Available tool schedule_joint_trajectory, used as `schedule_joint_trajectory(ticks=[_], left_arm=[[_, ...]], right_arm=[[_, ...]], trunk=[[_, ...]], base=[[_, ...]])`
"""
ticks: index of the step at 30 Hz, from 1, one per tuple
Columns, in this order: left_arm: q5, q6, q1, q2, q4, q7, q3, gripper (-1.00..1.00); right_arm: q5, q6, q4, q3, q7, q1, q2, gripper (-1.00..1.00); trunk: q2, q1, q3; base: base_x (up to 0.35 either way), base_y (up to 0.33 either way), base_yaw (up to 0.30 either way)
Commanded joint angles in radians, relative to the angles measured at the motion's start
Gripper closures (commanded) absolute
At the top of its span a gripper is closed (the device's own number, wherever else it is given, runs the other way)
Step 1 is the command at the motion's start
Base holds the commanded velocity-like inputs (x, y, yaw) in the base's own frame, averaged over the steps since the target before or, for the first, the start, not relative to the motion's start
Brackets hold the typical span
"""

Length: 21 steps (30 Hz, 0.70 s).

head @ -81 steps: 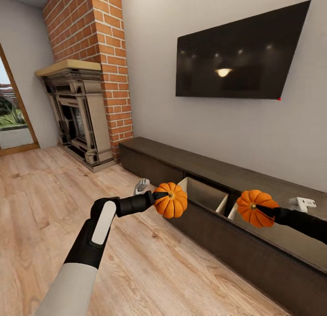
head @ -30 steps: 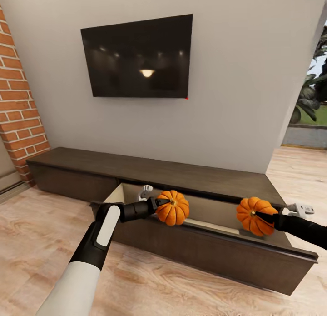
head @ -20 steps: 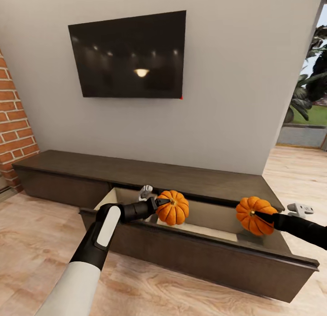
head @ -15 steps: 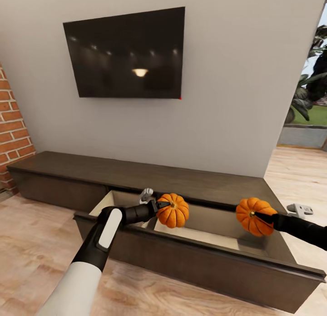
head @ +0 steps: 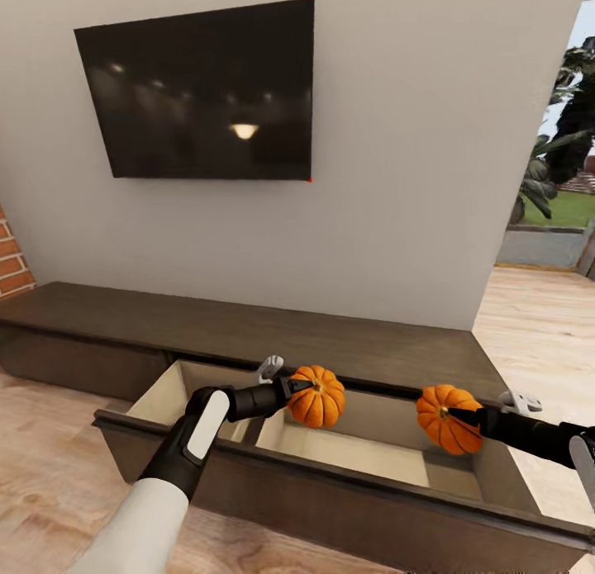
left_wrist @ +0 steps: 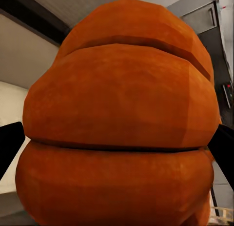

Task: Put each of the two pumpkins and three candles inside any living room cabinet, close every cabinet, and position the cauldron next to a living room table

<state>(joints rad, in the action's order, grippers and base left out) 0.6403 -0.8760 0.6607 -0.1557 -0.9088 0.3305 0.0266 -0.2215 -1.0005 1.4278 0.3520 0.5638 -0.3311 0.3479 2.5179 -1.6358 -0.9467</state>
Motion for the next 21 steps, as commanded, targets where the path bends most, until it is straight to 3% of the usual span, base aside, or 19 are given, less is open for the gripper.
schedule_joint_trajectory(ticks=[1, 8, 13, 15, 18, 21], left_arm=[[0.01, -0.005, 0.001, -0.001, 0.002, 0.003, 0.0, 1.0], [0.009, -0.012, 0.007, -0.002, 0.037, -0.036, 0.032, 1.0], [0.01, -0.023, 0.021, 0.001, 0.045, -0.047, 0.039, 1.0], [0.011, -0.024, 0.024, 0.003, 0.046, -0.049, 0.039, 1.0], [0.01, -0.017, 0.025, 0.006, 0.048, -0.053, 0.039, 1.0], [0.007, -0.012, 0.022, 0.007, 0.051, -0.054, 0.038, 1.0]], right_arm=[[-0.007, -0.007, -0.008, 0.001, 0.004, -0.002, -0.002, 1.0], [-0.007, -0.007, -0.028, -0.008, 0.003, -0.003, -0.011, 1.0], [-0.007, -0.008, -0.036, -0.061, -0.004, -0.007, -0.03, 1.0], [-0.008, -0.015, -0.037, -0.072, -0.019, -0.019, -0.043, 1.0], [-0.008, -0.047, -0.053, -0.084, -0.077, -0.055, -0.094, 1.0], [-0.008, -0.047, -0.069, -0.085, -0.11, -0.071, -0.111, 1.0]], trunk=[[0.001, 0.0, -0.001], [0.001, 0.0, -0.001], [0.001, 0.0, -0.001], [0.001, 0.0, -0.001], [0.001, 0.0, -0.001], [0.001, 0.0, -0.001]], base=[[0.018, -0.014, -0.249], [0.007, -0.005, -0.267], [0.001, 0.0, -0.277], [0.0, 0.0, -0.278], [0.0, 0.0, -0.278], [0.0, 0.0, -0.275]])
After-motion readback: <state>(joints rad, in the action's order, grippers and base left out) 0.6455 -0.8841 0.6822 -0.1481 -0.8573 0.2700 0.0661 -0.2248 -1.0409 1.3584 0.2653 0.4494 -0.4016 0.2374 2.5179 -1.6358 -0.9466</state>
